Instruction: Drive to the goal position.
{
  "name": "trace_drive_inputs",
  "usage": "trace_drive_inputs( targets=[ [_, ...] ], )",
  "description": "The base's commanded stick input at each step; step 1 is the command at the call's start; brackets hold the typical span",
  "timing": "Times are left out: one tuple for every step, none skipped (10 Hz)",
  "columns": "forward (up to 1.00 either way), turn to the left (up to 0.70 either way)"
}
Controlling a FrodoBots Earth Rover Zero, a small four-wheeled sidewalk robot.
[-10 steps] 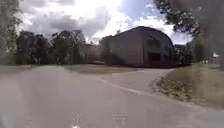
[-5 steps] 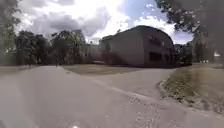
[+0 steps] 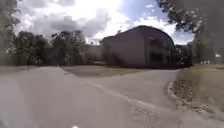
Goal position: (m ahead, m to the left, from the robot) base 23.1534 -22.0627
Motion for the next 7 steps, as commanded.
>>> trace_drive_inputs(
  targets=[
    [0.85, -0.34],
    [0.85, -0.34],
    [0.85, -0.34],
    [0.85, -0.34],
    [0.85, -0.34],
    [0.85, -0.34],
    [0.85, -0.34]
  ],
)
